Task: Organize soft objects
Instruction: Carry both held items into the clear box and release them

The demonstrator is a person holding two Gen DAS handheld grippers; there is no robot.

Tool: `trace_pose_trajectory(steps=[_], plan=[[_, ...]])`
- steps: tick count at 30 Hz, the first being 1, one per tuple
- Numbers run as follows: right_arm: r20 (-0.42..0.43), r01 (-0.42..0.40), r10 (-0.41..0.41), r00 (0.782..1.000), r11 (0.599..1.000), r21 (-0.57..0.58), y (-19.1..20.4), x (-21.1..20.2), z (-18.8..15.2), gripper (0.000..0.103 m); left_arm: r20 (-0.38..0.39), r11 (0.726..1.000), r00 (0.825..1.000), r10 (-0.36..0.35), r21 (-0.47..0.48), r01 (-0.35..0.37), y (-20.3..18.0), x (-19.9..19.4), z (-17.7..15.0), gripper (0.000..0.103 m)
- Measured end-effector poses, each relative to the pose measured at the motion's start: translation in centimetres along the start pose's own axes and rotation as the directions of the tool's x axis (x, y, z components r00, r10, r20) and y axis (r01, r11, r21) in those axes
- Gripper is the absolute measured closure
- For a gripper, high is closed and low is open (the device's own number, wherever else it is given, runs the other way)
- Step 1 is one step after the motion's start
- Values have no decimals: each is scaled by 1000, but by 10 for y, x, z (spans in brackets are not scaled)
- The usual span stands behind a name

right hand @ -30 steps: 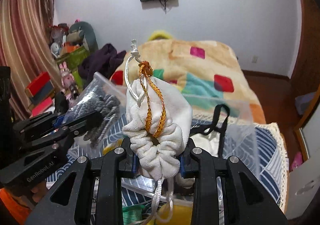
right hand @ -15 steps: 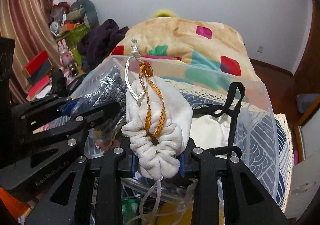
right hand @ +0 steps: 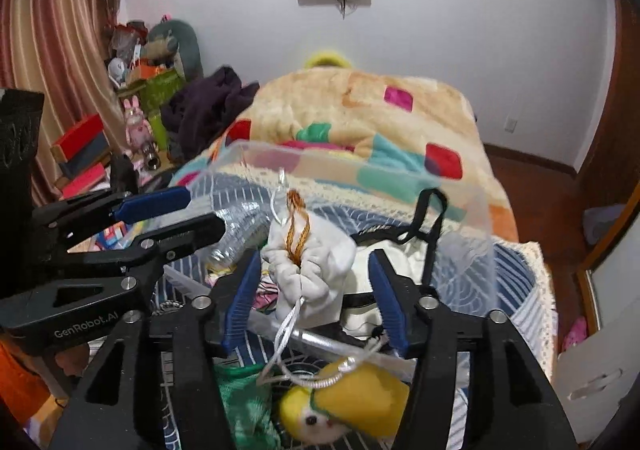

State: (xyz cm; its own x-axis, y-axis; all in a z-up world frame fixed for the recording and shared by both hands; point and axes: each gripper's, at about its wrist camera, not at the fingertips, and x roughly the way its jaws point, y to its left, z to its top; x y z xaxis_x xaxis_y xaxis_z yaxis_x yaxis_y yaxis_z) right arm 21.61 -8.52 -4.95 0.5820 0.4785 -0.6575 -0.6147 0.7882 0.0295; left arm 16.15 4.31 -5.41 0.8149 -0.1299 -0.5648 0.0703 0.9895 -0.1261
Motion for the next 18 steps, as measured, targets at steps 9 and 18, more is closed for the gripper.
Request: trace_pose_trajectory(steps=[9, 18], plan=[[134, 49, -52, 990, 998, 26, -3, -47, -7, 30, 106, 999, 994, 31, 9, -32, -2, -45, -3, 24], [108, 89, -98, 989, 993, 83, -16, -46, -37, 28, -8, 999, 999, 41, -26, -42, 12, -35, -47, 21]])
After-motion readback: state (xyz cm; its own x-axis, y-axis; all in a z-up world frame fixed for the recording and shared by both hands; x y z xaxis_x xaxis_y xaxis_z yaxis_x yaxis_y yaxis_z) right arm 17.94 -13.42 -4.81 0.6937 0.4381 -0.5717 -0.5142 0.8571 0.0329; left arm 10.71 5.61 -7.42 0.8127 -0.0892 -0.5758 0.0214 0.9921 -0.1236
